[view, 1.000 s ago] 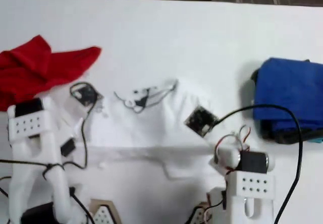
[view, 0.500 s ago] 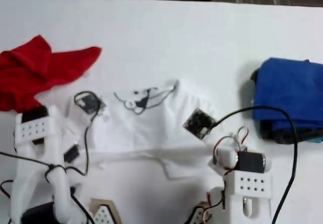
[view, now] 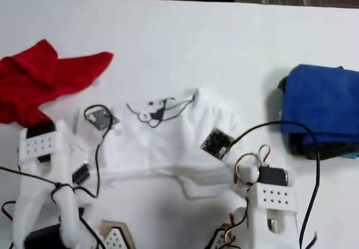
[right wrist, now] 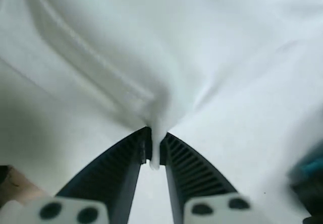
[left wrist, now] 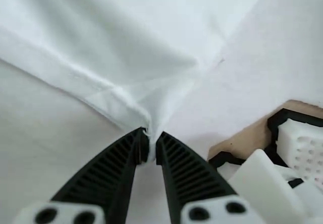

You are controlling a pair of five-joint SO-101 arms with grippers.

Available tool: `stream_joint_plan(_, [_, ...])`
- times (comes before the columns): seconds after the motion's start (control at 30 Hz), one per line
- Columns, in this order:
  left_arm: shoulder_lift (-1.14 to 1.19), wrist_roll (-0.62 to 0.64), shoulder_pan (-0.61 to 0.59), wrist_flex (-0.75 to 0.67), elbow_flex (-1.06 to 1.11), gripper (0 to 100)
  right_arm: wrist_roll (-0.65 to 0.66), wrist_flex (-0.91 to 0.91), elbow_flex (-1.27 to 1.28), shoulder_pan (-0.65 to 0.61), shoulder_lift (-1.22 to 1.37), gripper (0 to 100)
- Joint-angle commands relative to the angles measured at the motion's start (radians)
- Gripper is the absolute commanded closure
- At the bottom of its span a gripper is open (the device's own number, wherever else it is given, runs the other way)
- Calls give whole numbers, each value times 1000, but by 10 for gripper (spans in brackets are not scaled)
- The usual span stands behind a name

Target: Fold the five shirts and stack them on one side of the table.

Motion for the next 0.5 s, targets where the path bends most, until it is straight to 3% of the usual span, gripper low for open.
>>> stream_joint_plan(0.0, [-23, -8, -8, -6, -4, 975, -2, -16, -3, 7, 25, 978])
stream_joint_plan(0.23, [-23, -8, -6, -6, -8, 962, -2, -7, -6, 7, 25, 962])
stream_joint_plan(0.4, [-31, -12, -9, 2, -16, 832, 5, 113, -138, -1, 25, 810])
stream_joint_plan(0.47, [-31, -12, -11, 28, -59, 828, -2, 168, -247, -1, 25, 794])
